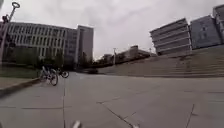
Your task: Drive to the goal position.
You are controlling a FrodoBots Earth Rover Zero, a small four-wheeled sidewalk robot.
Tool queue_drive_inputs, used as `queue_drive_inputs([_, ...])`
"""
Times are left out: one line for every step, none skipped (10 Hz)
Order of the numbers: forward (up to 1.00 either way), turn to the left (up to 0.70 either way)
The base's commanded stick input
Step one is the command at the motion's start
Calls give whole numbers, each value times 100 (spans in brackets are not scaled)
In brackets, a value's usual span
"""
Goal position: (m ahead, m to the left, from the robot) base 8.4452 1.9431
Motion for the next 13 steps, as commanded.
queue_drive_inputs([100, 0])
queue_drive_inputs([100, 0])
queue_drive_inputs([100, 0])
queue_drive_inputs([100, 0])
queue_drive_inputs([100, 0])
queue_drive_inputs([100, 1])
queue_drive_inputs([100, 0])
queue_drive_inputs([100, 0])
queue_drive_inputs([100, 2])
queue_drive_inputs([100, 3])
queue_drive_inputs([100, 13])
queue_drive_inputs([100, 24])
queue_drive_inputs([100, 25])
